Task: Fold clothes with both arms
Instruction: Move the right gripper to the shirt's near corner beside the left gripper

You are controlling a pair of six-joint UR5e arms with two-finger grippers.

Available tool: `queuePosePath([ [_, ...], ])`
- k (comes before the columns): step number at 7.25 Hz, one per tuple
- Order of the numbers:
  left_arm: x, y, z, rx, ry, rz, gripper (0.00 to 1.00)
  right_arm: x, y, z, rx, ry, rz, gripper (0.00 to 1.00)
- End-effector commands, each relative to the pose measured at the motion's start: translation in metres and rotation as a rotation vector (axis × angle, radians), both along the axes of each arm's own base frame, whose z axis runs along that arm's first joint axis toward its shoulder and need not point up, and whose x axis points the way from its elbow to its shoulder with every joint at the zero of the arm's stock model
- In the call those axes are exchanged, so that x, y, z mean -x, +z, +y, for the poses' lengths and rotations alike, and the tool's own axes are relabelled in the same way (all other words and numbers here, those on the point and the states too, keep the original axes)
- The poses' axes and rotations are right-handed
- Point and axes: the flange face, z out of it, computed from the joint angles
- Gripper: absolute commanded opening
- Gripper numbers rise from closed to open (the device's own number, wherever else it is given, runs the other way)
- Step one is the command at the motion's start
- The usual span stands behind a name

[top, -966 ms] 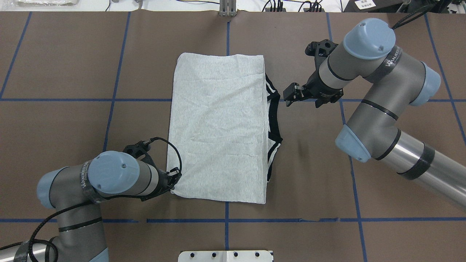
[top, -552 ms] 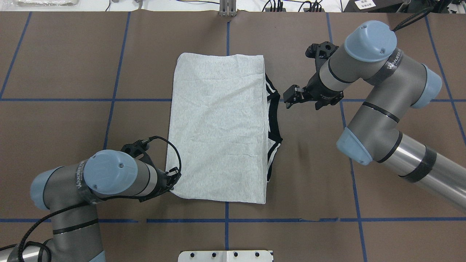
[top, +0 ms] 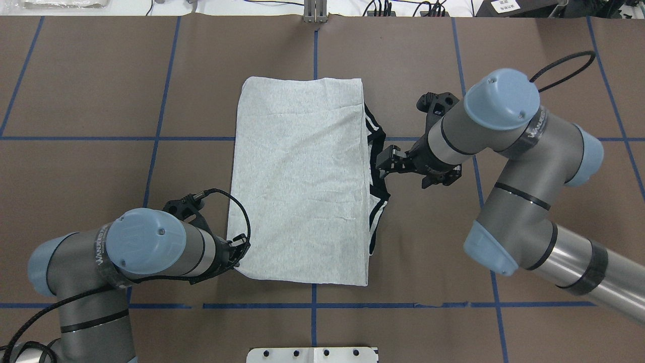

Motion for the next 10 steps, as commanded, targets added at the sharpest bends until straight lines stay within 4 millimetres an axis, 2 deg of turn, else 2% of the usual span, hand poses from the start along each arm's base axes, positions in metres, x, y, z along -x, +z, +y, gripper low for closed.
queuePosePath([
  [1,0.0,0.0,0.0,0.001,0.0,-0.003,0.0,0.039,-0.015,0.06,0.142,0.109,-0.012,1.0],
  [3,0.0,-0.001,0.0,0.0,0.0,-0.001,0.0,0.073,-0.015,0.106,0.163,0.185,0.003,1.0],
  [5,0.0,0.0,0.0,0.001,0.0,-0.003,0.0,0.097,-0.002,0.139,0.16,0.196,0.108,1.0],
  [8,0.0,0.0,0.0,0.0,0.0,-0.001,0.0,0.114,0.009,0.143,0.149,0.189,0.166,1.0],
  [10,0.0,0.0,0.0,0.001,0.0,-0.003,0.0,0.144,0.002,0.134,0.139,0.2,0.184,1.0],
])
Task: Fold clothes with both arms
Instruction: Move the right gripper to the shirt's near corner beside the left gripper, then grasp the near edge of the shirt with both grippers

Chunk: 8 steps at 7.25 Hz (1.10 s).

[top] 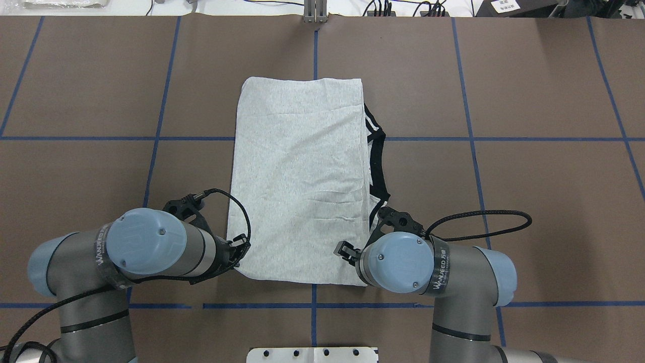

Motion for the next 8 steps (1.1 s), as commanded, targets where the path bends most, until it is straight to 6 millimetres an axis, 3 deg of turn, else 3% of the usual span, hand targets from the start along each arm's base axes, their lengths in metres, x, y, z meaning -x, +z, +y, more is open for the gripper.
queuePosePath([
  [1,-0.0001,0.0002,0.0,0.0,0.0,-0.001,0.0,0.0218,-0.0033,-0.006,-0.006,0.004,0.018,1.0],
  [5,0.0003,-0.0004,0.0001,0.0,0.0,0.001,0.0,0.0221,-0.0008,-0.0057,-0.004,0.0,0.027,1.0],
  [6,-0.0001,0.0002,0.0,0.0,0.0,-0.001,0.0,0.0223,-0.0018,-0.0056,-0.003,-0.002,0.025,0.95],
  [8,-0.0001,0.0002,0.0,0.0,0.0,-0.001,0.0,0.0225,-0.0028,-0.0054,0.0,-0.003,0.023,0.36],
])
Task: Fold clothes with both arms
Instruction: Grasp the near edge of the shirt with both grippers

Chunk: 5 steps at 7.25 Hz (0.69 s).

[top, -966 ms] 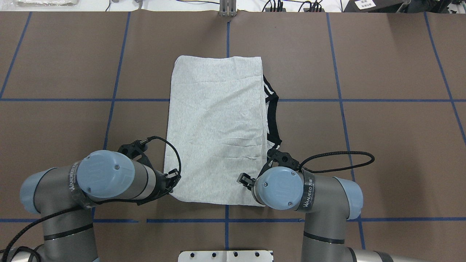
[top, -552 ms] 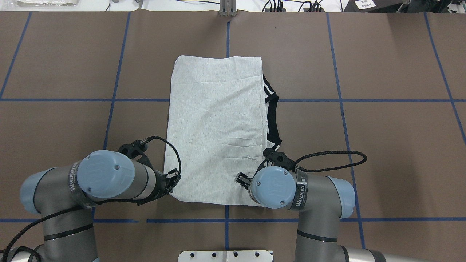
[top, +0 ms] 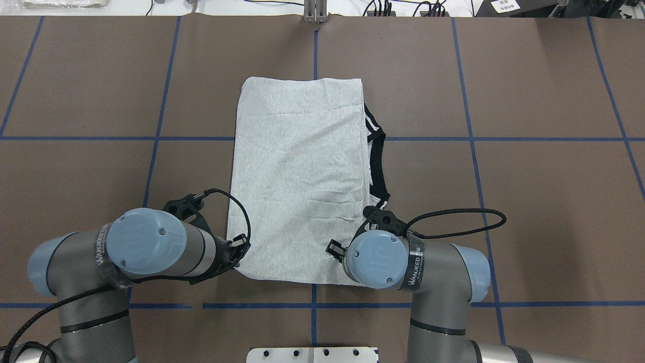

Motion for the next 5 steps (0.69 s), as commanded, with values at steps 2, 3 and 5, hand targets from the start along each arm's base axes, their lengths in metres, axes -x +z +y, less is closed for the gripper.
queuePosePath([
  [2,0.0,0.0,0.0,0.0,0.0,0.0,0.0,-0.001,-0.002,0.001,0.002,-0.004,-0.005,0.07],
  [3,0.0,0.0,0.0,0.0,0.0,0.0,0.0,-0.001,-0.003,0.0,0.001,-0.003,-0.007,0.0],
  [5,0.0,0.0,0.0,0.0,0.0,0.0,0.0,-0.008,-0.005,-0.011,0.018,-0.003,-0.022,0.0],
])
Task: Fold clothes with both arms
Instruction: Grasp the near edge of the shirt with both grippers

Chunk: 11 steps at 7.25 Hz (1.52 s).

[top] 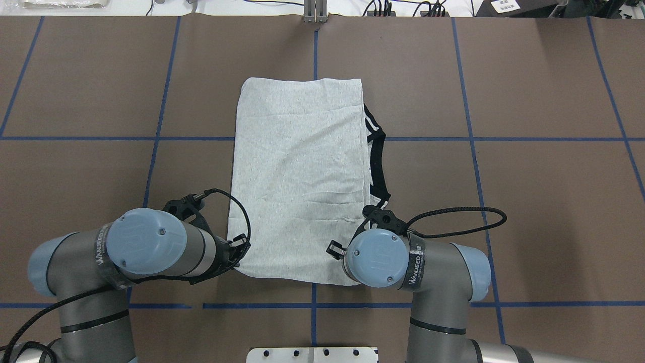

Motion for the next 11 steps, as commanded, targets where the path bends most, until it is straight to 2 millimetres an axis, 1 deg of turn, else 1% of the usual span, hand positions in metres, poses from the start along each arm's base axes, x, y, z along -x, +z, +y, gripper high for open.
queuePosePath([
  [1,0.001,0.0,0.0,0.002,0.0,-0.006,0.0,-0.006,-0.004,-0.006,0.017,-0.007,-0.017,0.0],
  [2,0.002,-0.003,0.001,0.001,0.0,-0.003,0.0,-0.014,-0.015,-0.004,0.011,-0.005,-0.04,0.0],
  [3,0.003,-0.013,0.001,0.002,0.0,-0.007,0.0,-0.03,-0.031,-0.002,0.002,-0.003,-0.079,0.0],
  [4,0.01,-0.026,0.003,0.003,0.0,-0.009,0.0,-0.039,-0.035,-0.001,0.009,-0.014,-0.096,0.0],
  [5,0.017,-0.037,0.015,0.0,0.017,-0.001,0.0,-0.052,-0.034,0.004,0.017,-0.025,-0.109,0.0],
  [6,0.016,-0.046,0.039,-0.001,0.059,0.003,0.0,-0.07,-0.039,0.011,0.009,-0.028,-0.133,0.0],
  [7,0.025,-0.059,0.061,-0.002,0.096,0.007,0.0,-0.087,-0.039,0.026,0.006,-0.046,-0.151,0.0],
  [8,0.042,-0.079,0.083,-0.01,0.133,0.035,0.0,-0.098,-0.047,0.042,0.006,-0.078,-0.181,0.0],
  [9,0.054,-0.093,0.107,-0.005,0.178,0.039,0.0,-0.103,-0.055,0.057,0.059,-0.156,-0.212,0.0],
  [10,0.062,-0.103,0.123,-0.005,0.209,0.041,0.0,-0.115,-0.068,0.07,0.104,-0.229,-0.255,0.0],
  [11,0.068,-0.108,0.135,-0.006,0.234,0.054,0.0,-0.13,-0.081,0.08,0.115,-0.253,-0.274,0.0],
])
